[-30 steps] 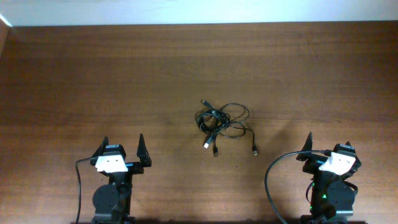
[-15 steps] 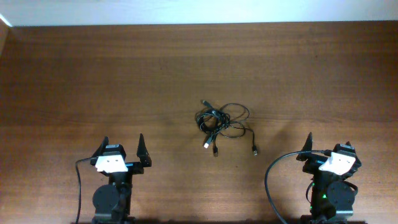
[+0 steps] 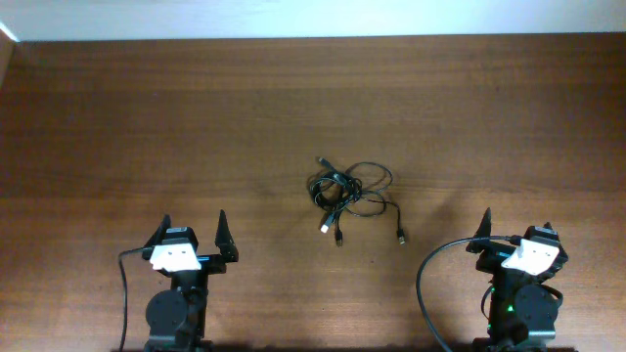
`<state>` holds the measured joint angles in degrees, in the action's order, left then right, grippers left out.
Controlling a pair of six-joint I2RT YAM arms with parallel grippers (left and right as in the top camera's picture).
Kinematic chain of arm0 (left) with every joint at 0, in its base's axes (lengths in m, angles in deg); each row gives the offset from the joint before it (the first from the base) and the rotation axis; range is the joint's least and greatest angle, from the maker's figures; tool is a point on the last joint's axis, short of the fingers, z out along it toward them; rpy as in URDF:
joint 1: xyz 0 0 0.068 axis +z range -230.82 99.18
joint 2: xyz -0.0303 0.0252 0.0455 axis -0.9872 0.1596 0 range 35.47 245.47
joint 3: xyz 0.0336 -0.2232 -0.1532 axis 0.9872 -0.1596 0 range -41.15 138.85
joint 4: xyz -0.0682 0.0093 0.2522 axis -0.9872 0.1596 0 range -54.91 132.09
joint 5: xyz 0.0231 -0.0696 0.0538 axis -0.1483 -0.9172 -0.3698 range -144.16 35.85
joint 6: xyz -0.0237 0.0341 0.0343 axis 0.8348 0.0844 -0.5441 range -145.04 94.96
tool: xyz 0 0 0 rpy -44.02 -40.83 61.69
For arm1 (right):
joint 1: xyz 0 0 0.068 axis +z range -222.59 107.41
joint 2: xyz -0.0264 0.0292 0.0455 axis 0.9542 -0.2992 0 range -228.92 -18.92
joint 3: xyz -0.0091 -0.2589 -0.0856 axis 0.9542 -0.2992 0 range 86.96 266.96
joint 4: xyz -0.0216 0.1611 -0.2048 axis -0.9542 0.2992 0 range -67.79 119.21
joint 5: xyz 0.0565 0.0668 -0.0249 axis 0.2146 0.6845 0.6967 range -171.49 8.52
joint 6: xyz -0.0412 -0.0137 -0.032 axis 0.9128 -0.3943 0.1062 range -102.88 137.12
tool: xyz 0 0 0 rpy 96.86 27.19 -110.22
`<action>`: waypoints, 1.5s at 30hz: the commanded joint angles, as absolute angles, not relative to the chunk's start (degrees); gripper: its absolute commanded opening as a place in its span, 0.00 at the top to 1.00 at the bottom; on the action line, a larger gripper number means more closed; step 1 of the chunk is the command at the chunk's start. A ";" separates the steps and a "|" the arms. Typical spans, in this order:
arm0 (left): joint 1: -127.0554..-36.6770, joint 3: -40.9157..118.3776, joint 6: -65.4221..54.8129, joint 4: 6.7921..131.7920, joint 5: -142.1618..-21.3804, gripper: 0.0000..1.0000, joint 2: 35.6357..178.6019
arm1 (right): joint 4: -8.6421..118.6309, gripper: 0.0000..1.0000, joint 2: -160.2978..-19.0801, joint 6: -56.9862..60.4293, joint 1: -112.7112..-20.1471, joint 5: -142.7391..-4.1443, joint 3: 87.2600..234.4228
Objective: Untangle cables
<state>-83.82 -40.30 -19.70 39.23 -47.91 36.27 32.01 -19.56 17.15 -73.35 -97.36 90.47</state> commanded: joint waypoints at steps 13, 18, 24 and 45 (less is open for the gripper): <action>-84.04 -40.61 -20.81 39.23 -47.87 0.01 35.81 | 32.19 0.01 -19.76 17.15 -73.74 -98.68 90.08; -84.04 -40.61 -20.81 39.23 -47.87 0.01 35.81 | 32.19 0.01 -19.76 17.15 -73.74 -98.68 90.08; -84.04 -40.61 -20.81 39.23 -47.87 0.01 35.81 | 32.19 0.01 -19.76 17.15 -73.74 -98.68 90.08; -84.04 -40.61 -20.83 39.86 -53.79 0.01 36.31 | 32.19 0.02 -19.76 17.15 -73.74 -98.68 90.08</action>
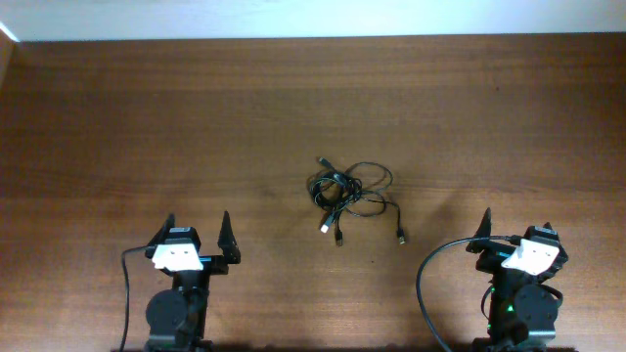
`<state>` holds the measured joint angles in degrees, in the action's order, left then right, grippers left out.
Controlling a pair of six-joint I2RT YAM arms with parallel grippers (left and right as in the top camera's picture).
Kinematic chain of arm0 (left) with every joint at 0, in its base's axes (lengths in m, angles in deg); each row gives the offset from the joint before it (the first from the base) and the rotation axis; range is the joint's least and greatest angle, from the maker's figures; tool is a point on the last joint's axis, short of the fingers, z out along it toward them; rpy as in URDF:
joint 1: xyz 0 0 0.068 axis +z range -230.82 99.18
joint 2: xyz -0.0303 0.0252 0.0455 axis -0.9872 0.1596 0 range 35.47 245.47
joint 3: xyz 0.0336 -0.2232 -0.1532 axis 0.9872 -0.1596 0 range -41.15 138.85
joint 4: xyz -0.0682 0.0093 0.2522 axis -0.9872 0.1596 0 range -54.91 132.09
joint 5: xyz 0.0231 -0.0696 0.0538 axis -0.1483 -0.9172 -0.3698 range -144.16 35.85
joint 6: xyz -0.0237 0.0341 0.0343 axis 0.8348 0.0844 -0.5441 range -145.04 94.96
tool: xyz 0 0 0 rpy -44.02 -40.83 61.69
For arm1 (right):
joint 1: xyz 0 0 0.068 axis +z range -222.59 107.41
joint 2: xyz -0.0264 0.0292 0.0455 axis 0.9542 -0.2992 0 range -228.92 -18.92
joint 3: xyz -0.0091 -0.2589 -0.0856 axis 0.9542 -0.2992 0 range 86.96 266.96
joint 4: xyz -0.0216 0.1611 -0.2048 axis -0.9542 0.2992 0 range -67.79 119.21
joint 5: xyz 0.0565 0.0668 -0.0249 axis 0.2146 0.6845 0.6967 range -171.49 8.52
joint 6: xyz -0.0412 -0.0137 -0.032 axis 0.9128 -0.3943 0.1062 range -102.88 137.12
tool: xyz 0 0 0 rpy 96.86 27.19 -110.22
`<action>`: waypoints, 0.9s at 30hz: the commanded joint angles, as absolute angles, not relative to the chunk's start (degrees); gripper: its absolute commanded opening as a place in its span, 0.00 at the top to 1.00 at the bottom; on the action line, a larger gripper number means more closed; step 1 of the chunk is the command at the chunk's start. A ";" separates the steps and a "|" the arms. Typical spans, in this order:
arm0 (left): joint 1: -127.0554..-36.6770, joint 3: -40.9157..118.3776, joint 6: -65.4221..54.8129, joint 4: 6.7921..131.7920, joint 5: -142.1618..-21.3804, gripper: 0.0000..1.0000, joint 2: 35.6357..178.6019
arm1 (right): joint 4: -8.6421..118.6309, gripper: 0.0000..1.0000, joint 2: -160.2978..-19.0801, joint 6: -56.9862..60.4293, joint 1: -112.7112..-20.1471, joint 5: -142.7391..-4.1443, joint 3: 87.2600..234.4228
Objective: Untangle cables
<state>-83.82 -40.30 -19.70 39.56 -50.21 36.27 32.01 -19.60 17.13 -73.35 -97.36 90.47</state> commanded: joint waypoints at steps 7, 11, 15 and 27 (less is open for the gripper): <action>-84.04 -29.51 -22.39 39.93 -58.34 0.01 48.68 | 32.19 0.01 -19.76 17.15 -73.74 -98.68 90.08; -84.04 -16.96 -25.40 43.32 -60.83 0.01 61.91 | 32.19 0.01 -19.76 17.15 -73.74 -98.68 90.08; -84.04 0.98 -26.89 52.65 -60.85 0.01 78.10 | 32.19 0.01 -19.76 17.15 -73.74 -98.68 90.08; -84.04 33.20 -28.11 75.97 -71.61 0.01 109.99 | 31.84 0.01 -19.76 17.09 -73.72 -97.82 90.08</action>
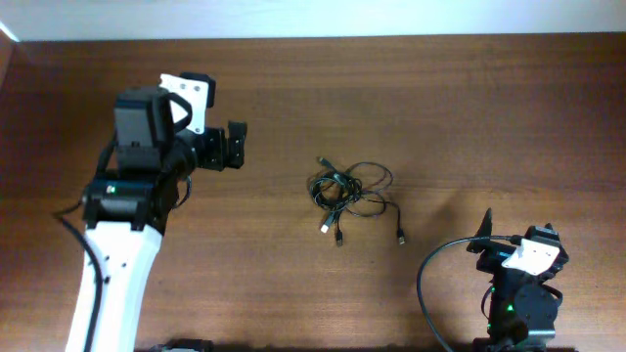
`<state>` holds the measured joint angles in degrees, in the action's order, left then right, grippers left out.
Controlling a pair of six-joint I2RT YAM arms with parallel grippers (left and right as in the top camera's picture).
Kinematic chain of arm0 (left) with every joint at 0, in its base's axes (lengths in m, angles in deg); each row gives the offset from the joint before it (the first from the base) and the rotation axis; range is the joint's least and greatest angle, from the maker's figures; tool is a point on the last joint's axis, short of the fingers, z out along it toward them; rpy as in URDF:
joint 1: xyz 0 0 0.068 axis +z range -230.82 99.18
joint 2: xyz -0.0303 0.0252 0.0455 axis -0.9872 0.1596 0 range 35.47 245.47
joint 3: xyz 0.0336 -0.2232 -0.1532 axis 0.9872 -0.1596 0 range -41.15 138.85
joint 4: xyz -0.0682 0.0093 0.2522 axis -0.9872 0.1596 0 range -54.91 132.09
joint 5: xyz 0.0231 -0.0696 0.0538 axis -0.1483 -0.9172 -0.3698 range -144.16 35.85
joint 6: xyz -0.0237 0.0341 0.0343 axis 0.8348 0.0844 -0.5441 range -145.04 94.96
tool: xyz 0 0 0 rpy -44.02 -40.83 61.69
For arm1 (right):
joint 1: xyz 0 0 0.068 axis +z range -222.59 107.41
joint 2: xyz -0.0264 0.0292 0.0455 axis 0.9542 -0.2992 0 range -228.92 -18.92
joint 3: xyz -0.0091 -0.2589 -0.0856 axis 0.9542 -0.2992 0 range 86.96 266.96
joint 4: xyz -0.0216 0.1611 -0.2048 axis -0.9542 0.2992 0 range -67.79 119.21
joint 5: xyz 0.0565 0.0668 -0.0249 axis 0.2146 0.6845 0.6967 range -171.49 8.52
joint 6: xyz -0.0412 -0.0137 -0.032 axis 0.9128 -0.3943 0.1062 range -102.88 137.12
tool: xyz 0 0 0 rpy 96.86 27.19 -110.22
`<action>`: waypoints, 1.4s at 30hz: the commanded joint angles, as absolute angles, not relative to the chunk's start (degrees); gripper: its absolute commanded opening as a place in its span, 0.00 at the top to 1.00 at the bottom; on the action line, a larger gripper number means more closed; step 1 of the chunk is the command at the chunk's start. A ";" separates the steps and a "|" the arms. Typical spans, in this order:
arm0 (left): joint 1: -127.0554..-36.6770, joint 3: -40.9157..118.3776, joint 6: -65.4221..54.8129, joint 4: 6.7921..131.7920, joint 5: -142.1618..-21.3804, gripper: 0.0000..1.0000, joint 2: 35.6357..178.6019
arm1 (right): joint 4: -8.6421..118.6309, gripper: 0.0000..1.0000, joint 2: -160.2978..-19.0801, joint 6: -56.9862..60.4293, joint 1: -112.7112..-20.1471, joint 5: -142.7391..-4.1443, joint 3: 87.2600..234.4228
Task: Untangle cables
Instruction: 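Reach the left gripper to the black cable bundle and grasp it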
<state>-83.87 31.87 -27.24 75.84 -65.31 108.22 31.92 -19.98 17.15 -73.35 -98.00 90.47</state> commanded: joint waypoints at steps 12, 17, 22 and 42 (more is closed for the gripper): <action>-84.04 33.20 -27.63 75.93 -75.37 0.01 111.13 | 39.66 0.01 -25.94 5.68 -73.74 -74.00 103.11; -84.11 33.20 -25.23 76.63 -75.17 0.01 111.13 | 55.01 0.01 -46.93 5.70 -73.74 -68.51 126.58; -86.07 33.20 -23.06 78.92 -73.23 0.00 111.79 | 69.82 0.01 -62.36 5.70 -73.74 -67.92 144.98; -110.79 33.20 -37.16 77.56 -77.31 0.46 135.30 | 76.84 0.01 -86.01 5.94 -73.74 -61.04 155.52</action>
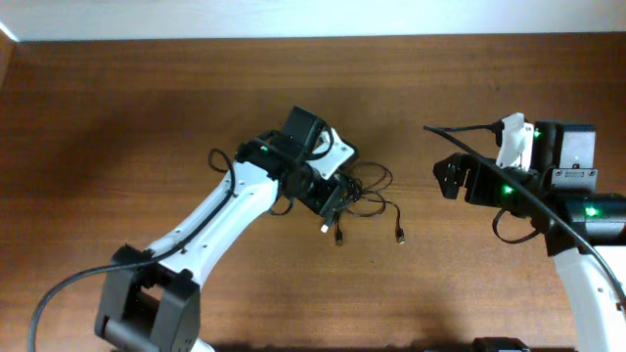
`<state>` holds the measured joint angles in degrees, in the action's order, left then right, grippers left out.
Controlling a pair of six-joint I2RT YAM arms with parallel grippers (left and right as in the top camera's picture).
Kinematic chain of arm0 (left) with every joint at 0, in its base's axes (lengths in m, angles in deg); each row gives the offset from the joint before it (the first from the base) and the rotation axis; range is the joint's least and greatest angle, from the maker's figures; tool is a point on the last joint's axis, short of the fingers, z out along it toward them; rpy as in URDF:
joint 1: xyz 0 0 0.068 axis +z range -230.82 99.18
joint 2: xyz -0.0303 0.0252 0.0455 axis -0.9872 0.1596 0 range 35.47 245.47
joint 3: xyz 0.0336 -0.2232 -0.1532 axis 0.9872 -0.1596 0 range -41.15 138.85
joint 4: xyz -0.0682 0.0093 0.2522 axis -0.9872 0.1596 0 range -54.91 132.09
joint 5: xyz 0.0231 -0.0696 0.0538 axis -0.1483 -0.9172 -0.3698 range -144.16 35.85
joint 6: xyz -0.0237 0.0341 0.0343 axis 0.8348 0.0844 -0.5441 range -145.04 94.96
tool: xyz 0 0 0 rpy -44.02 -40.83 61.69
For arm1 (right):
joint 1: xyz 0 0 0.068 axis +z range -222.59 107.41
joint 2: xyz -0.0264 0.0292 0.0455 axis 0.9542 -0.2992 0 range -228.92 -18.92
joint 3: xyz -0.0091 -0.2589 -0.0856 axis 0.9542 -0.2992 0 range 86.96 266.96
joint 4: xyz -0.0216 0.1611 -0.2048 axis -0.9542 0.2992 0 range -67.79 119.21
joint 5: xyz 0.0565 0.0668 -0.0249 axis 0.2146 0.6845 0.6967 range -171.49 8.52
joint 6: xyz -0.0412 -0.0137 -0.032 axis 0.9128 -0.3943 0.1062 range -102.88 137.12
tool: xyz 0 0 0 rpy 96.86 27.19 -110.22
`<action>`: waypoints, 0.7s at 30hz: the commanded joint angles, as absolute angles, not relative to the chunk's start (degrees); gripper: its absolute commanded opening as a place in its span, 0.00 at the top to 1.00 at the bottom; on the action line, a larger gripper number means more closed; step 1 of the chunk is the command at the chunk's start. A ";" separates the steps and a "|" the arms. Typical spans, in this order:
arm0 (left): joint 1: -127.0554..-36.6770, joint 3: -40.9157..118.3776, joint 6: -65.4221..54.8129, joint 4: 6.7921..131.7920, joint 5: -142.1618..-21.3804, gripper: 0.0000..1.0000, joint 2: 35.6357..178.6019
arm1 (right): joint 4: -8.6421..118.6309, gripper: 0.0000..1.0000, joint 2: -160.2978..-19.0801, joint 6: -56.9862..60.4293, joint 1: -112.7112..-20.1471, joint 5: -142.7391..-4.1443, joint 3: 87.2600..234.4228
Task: Untangle cables
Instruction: 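Reach the left gripper to the black cable bundle and grasp it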
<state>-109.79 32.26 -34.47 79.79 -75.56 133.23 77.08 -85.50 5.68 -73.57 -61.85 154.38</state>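
Note:
A tangle of thin black cables (pixel 367 200) lies mid-table, with loops toward the right and three plug ends trailing toward the front, one of them a plug (pixel 400 238) at the right. My left gripper (pixel 328 198) is down over the tangle's left part and hides it. Its fingers merge with the black cable, so whether they are open or shut does not show. My right gripper (pixel 445 178) hangs to the right of the tangle, pointing left at it, apart from the cables, fingers spread with nothing between them.
The brown wooden table (pixel 147 117) runs to a white wall strip along the back. The left arm's white link (pixel 210 220) crosses diagonally from its base at the front left. The right arm's own black cable (pixel 465 132) arcs above its wrist.
My left gripper has moved from the back left of the table to the left part of the tangle. My right arm has left its folded pose at the front right and now reaches toward the tangle.
Both arms sat folded at the front edge with grippers open, the tangle untouched mid-table. Then the left arm was raised at the back left while the right stayed folded. Now the left gripper is on the tangle and the right hangs beside it; the cables lie unchanged.

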 commanded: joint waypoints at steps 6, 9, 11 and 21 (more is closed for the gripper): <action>-111.58 33.20 -37.10 73.26 -74.01 0.50 141.66 | 76.88 0.01 -86.01 6.16 -73.74 -61.15 155.50; -111.58 33.20 -37.10 73.06 -71.13 0.59 144.13 | 76.86 0.01 -86.01 6.14 -73.74 -61.15 155.50; -111.58 33.16 -37.10 72.54 -70.69 0.64 145.05 | 76.86 0.01 -86.07 6.14 -73.74 -61.15 155.50; -112.80 33.16 -37.12 69.35 -70.17 0.69 149.53 | 76.43 0.01 -86.90 6.14 -73.74 -61.17 155.50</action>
